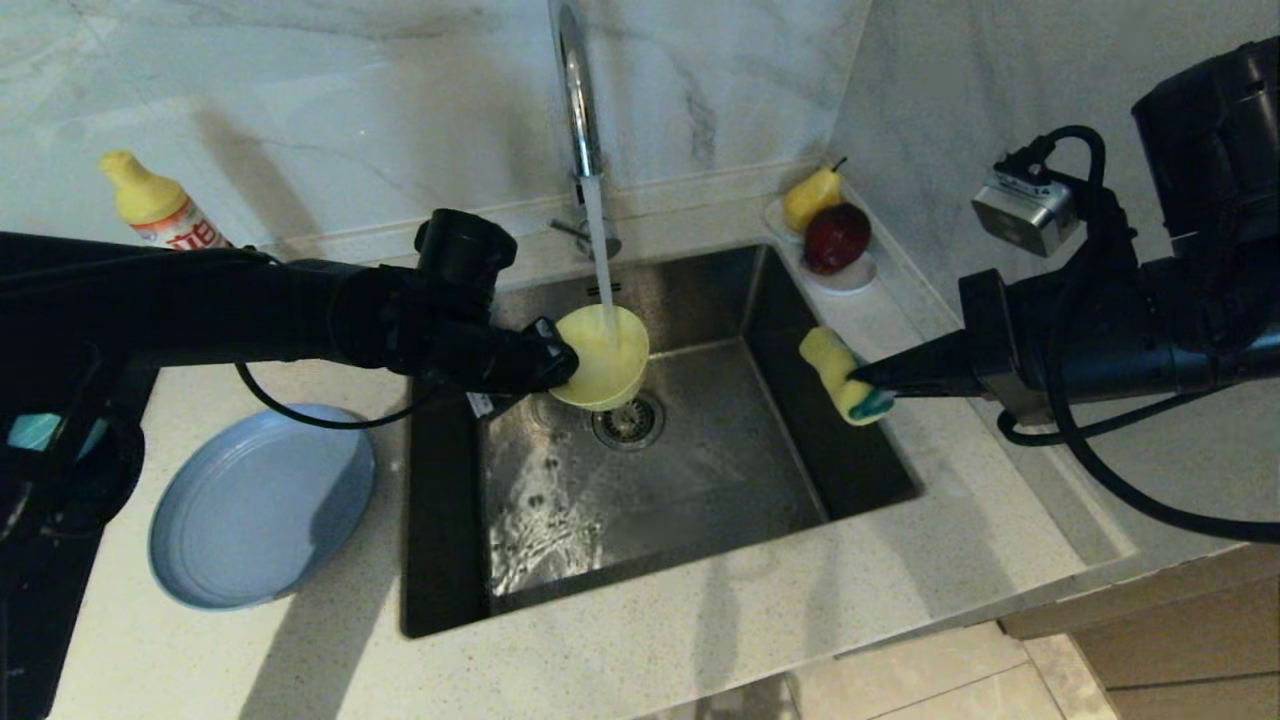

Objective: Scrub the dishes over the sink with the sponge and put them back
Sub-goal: Rinse the bowl

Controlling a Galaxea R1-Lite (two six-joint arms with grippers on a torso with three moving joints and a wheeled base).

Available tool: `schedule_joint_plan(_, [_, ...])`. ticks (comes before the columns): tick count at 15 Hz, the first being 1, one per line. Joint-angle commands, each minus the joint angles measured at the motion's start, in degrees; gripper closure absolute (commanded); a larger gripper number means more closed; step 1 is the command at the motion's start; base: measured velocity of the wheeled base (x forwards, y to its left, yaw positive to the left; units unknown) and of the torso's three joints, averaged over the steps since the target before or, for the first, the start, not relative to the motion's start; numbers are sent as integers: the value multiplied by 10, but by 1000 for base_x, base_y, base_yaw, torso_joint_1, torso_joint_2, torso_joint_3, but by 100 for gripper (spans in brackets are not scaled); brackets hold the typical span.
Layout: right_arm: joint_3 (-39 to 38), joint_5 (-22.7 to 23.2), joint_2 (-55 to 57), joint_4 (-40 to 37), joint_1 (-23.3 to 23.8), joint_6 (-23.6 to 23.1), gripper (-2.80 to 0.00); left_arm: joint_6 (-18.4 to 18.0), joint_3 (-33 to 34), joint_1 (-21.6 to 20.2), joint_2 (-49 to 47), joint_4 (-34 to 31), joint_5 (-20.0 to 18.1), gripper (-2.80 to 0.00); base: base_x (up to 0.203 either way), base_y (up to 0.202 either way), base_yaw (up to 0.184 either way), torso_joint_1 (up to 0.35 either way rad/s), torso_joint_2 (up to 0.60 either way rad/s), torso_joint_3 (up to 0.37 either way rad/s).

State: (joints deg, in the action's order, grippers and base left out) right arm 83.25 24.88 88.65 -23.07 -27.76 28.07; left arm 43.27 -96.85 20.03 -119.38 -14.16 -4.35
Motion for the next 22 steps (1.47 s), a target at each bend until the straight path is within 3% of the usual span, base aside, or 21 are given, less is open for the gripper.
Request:
schedule_joint_plan(1, [-4,2,0,-1,1,1,0,2,-1,-2,-2,-6,0,0,0,0,0,0,0,0])
schedule_joint_plan(5, [-14,2,-4,0,1,1,0,0,-2,-2,-7,-8,27,0,0,0,0,0,0,0])
schedule_joint_plan(17, [-25,2,-21,0,1,1,0,-2,-8,12,0,-20,35,0,0,0,0,0,0,0])
schedule_joint_plan(20, [-32,1,-29,0,2,1,0,-17,0,11,15,-25,85,0,0,0,0,0,0,0])
schedule_joint_plan(22, [-35,1,-35,-2,2,1,0,-48,13,11,44,-28,159,0,0,0,0,0,0,0])
